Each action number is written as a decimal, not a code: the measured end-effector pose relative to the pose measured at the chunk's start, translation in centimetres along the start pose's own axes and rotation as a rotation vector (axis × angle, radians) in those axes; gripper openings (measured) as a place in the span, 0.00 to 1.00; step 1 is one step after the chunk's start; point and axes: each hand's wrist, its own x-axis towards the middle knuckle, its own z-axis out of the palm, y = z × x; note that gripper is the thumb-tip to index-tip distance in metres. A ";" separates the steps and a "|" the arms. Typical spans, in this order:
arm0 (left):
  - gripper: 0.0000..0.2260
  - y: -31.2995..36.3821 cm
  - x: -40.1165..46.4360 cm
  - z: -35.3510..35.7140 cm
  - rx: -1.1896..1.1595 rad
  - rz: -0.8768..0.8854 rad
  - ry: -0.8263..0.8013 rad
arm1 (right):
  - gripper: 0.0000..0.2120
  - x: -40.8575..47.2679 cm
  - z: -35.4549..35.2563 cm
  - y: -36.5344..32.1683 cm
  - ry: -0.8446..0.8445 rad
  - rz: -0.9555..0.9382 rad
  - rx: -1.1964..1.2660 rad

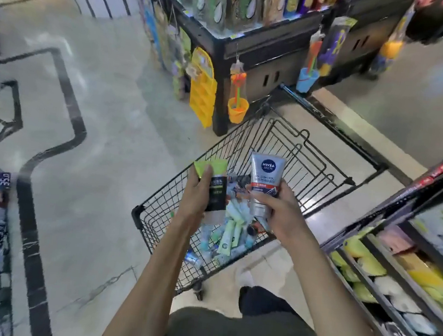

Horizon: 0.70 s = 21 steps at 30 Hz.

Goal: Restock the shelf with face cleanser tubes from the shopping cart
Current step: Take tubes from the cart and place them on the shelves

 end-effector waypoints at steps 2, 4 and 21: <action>0.10 -0.7 -0.9 1.0 0.038 -0.028 -0.101 | 0.30 -2.3 -1.1 0.0 0.073 -0.030 -0.001; 0.11 -1.4 -1.8 2.4 0.048 -0.072 -0.177 | 0.32 -4.7 -2.4 0.2 0.168 -0.072 0.011; 0.15 -6.7 -16.4 21.0 0.149 -0.253 -0.898 | 0.33 -28.2 -15.9 1.3 0.691 -0.384 0.228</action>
